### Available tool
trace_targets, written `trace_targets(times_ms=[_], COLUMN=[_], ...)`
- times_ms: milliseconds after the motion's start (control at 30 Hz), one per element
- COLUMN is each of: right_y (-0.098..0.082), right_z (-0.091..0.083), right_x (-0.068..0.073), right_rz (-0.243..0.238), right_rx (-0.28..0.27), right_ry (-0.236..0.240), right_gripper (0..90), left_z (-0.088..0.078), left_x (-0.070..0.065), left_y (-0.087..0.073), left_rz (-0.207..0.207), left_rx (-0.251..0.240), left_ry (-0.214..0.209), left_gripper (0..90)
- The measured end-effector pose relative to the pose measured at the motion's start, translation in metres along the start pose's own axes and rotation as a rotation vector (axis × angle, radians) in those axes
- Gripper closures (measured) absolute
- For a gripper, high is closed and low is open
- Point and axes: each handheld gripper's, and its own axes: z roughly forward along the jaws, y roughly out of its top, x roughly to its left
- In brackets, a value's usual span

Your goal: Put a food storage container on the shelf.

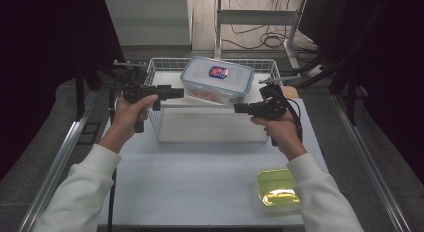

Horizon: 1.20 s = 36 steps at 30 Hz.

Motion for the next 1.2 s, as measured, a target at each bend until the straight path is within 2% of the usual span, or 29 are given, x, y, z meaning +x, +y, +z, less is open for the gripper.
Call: trace_targets(times_ms=[67,167,567,1000,1200], right_y=[0.002,0.006,0.015,0.015,0.013], right_z=[0.0,-0.001,-0.001,-0.002,-0.002], right_x=[-0.006,-0.011,-0.024,-0.035,-0.036], right_rz=[0.018,0.032,0.072,0.107,0.113], right_rx=[-0.013,-0.028,-0.067,-0.092,-0.099], right_ry=[0.001,-0.031,-0.103,-0.129,-0.117], right_gripper=[89.4,89.4,89.4,89.4,89.4], left_z=[0.0,0.0,0.002,0.002,0.001], left_x=[0.0,-0.001,-0.002,0.001,0.0], left_y=[0.0,-0.001,-0.006,-0.011,-0.014], left_rz=[0.004,0.01,0.014,0.003,0.011], left_rx=[0.004,0.003,0.014,0.014,0.012], left_ry=[0.0,-0.005,-0.001,-0.002,-0.001], left_gripper=[22.6,22.4,21.6,21.1,21.1])
